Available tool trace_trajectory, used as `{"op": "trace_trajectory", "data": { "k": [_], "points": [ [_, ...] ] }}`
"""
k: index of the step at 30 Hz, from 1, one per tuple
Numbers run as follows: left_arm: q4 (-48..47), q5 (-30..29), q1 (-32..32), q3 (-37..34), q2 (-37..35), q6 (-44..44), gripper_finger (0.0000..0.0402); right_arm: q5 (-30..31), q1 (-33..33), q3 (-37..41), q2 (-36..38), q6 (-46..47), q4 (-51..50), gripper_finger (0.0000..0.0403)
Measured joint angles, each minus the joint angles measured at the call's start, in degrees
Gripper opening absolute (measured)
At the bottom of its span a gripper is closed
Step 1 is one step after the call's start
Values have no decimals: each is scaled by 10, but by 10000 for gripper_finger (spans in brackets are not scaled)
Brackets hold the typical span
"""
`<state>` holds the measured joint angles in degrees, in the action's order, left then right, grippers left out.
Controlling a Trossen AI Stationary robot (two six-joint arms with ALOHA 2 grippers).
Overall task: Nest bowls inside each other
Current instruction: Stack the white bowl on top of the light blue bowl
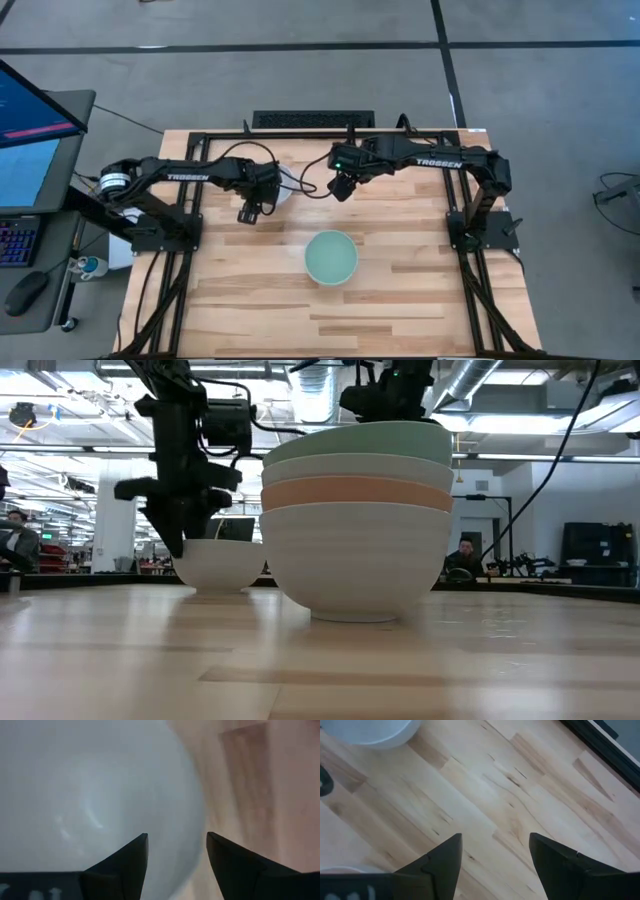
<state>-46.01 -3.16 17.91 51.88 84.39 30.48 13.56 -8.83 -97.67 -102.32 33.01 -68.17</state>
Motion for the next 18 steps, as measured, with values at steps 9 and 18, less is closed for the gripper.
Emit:
{"op": "trace_trajectory", "data": {
  "k": [9,18],
  "points": [
    [20,-1,0,0,8,-4,63,0,-31,0,11,0,-15,255],
    [17,22,0,2,7,-47,3,25,-90,0,52,-5,-13,255]
  ]
}}
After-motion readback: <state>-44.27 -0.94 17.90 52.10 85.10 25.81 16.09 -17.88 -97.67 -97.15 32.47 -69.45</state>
